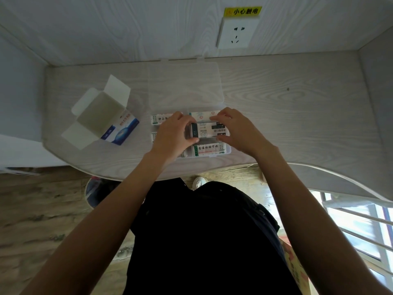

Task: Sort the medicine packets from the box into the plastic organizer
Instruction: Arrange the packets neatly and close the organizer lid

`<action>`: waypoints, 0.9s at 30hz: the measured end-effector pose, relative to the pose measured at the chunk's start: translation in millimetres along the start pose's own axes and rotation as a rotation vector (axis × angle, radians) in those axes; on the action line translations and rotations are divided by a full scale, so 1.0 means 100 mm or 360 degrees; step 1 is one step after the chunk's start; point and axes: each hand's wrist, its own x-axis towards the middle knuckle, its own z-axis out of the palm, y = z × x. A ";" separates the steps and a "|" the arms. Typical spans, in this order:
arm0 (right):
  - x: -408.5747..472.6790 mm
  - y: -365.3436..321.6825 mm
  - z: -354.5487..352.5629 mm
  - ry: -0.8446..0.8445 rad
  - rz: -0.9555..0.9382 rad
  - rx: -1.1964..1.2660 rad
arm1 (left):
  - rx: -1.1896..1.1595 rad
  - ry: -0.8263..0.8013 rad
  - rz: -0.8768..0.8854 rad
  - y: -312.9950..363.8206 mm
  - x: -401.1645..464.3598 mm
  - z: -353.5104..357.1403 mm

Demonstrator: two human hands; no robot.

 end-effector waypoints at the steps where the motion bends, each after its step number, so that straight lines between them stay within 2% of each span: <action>1: 0.00 0.00 0.00 0.0001 -0.0002 0.0002 | -0.0004 0.0007 -0.0001 0.00 0.00 0.00; 16: -0.06 0.02 0.03 0.0114 -0.0010 0.0060 | -0.0026 -0.0001 0.0021 0.00 -0.02 -0.04; 19: -0.06 0.06 -0.03 0.0269 0.0066 0.0239 | -0.0102 0.0152 0.0042 -0.02 -0.06 -0.18; 23: 0.05 0.15 -0.13 0.0571 0.0198 0.0521 | -0.0291 0.0500 -0.0189 -0.23 0.00 -0.38; 25: 0.18 0.18 -0.18 0.0617 0.0293 0.0611 | -0.0318 0.0495 -0.0272 -0.38 0.08 -0.39; 27: 0.34 0.18 -0.21 0.0550 0.0470 0.0718 | -0.0354 0.0420 -0.0350 -0.48 0.14 -0.39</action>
